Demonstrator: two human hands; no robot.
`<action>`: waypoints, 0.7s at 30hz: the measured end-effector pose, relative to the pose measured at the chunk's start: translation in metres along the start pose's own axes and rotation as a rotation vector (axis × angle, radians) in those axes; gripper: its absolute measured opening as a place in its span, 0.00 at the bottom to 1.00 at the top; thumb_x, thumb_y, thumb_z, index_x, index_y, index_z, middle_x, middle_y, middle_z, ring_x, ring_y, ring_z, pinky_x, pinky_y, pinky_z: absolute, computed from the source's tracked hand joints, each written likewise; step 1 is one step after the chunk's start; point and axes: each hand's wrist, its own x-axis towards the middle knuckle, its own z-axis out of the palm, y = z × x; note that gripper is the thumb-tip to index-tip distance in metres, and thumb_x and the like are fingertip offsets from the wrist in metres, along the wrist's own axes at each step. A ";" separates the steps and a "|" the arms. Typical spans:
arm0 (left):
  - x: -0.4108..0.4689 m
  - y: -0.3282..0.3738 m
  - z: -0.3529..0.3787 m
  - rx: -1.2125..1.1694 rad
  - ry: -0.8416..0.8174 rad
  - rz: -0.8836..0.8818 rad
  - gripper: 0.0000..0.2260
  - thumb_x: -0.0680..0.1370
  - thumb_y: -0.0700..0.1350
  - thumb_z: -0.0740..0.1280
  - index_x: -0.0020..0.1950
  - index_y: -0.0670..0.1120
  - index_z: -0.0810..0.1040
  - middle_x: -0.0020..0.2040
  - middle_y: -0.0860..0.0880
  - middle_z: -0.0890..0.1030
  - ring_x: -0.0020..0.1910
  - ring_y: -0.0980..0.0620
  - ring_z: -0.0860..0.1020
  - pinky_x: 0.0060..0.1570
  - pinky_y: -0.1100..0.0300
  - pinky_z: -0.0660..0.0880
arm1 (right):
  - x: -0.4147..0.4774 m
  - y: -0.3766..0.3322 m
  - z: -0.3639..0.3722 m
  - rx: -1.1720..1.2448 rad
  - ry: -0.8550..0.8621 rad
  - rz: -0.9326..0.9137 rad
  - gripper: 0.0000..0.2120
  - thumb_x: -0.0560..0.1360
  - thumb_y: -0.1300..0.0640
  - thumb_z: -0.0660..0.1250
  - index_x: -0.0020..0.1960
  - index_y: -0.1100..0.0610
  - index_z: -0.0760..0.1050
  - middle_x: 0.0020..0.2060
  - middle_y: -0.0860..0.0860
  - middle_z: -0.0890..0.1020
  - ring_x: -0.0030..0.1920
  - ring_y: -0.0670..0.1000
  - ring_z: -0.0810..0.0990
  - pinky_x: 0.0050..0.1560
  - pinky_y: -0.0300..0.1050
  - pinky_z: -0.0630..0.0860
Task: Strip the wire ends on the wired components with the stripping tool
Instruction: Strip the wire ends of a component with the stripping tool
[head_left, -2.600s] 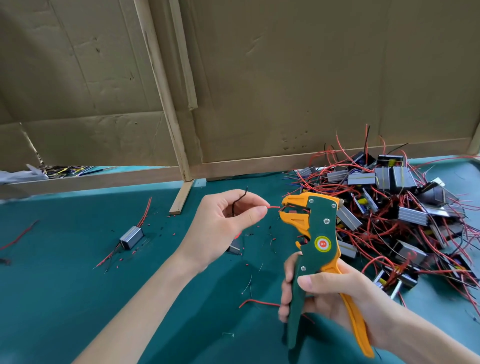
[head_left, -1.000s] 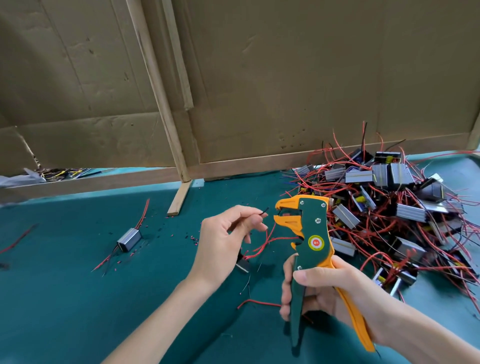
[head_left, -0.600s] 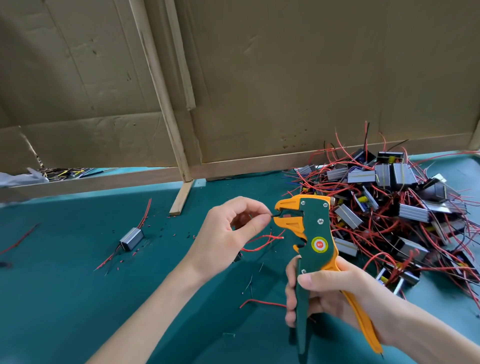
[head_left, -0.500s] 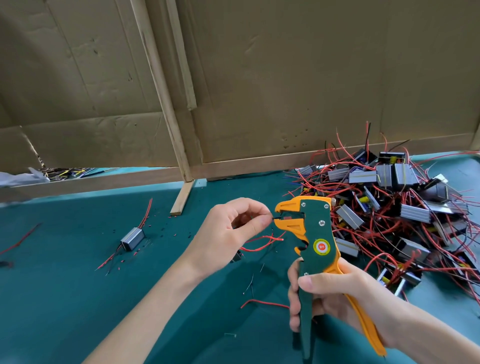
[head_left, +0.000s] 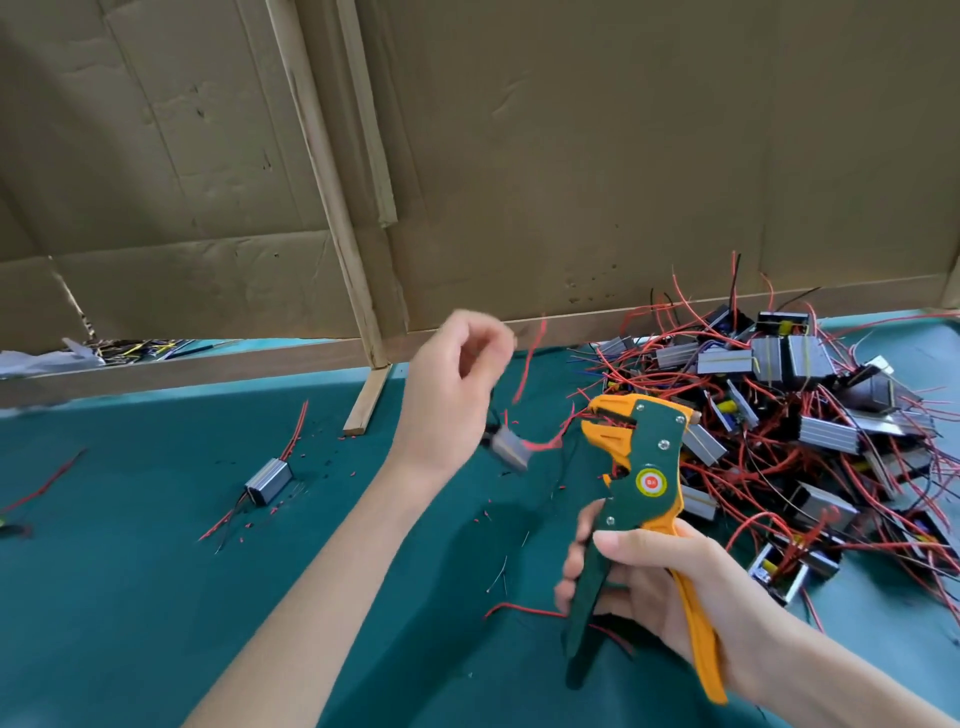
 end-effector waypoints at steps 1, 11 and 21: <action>0.012 0.010 0.007 -0.036 0.056 0.045 0.08 0.80 0.39 0.64 0.43 0.48 0.74 0.36 0.57 0.75 0.31 0.58 0.71 0.36 0.63 0.70 | 0.001 0.001 -0.001 0.023 0.003 0.004 0.19 0.58 0.59 0.81 0.44 0.63 0.79 0.39 0.65 0.78 0.41 0.66 0.80 0.45 0.58 0.79; 0.027 0.065 0.112 -0.137 -0.429 0.147 0.07 0.78 0.33 0.65 0.55 0.38 0.76 0.55 0.40 0.78 0.43 0.48 0.79 0.53 0.58 0.76 | 0.003 0.001 -0.007 0.154 0.072 0.060 0.20 0.53 0.62 0.81 0.42 0.65 0.80 0.39 0.65 0.79 0.41 0.66 0.81 0.45 0.60 0.80; 0.018 -0.047 -0.059 0.433 0.066 -0.338 0.09 0.78 0.38 0.61 0.44 0.51 0.77 0.45 0.48 0.81 0.41 0.48 0.79 0.42 0.57 0.76 | 0.006 0.004 -0.009 0.153 0.078 0.087 0.22 0.49 0.61 0.83 0.41 0.63 0.81 0.39 0.65 0.79 0.41 0.66 0.82 0.44 0.58 0.80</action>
